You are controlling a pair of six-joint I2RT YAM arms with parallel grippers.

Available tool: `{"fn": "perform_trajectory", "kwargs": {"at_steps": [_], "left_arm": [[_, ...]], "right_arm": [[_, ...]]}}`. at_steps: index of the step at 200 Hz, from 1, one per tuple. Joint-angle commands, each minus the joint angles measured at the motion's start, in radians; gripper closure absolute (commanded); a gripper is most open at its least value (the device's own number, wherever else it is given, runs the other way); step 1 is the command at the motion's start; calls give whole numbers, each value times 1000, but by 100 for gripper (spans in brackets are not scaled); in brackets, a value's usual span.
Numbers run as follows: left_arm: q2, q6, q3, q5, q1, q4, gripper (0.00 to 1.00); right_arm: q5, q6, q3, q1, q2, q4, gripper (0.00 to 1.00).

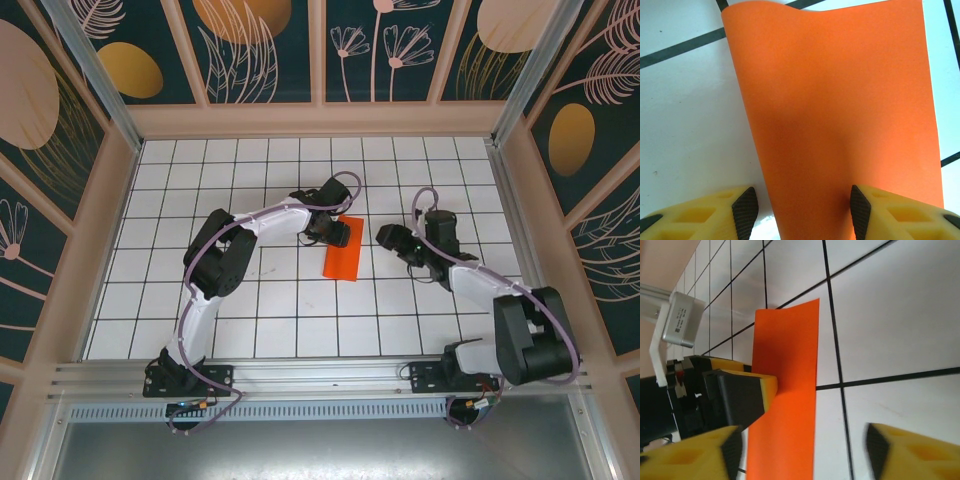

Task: Fold a paper plane with a square sheet of paper (fold left side to right side)
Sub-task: Hold the square sheet of paper at the center of the table.

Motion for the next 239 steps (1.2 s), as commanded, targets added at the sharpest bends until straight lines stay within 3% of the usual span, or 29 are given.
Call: {"fn": "perform_trajectory", "kwargs": {"at_steps": [1, 29, 58, 138, 239], "left_arm": [[111, 4, -25, 45, -22, 80, 43], [108, 3, -26, 43, -21, 80, 43], [109, 3, -26, 42, -22, 79, 43], [107, 3, -26, 37, -22, 76, 43], [103, 4, -27, 35, -22, 75, 43]], "right_arm": [[-31, 28, 34, 36, 65, 77, 52], [-31, 34, 63, 62, 142, 104, 82], [-37, 22, 115, 97, 225, 106, 100], [-9, -10, 219, 131, 376, 65, 100], [18, -48, 252, 137, 448, -14, 100]]}}
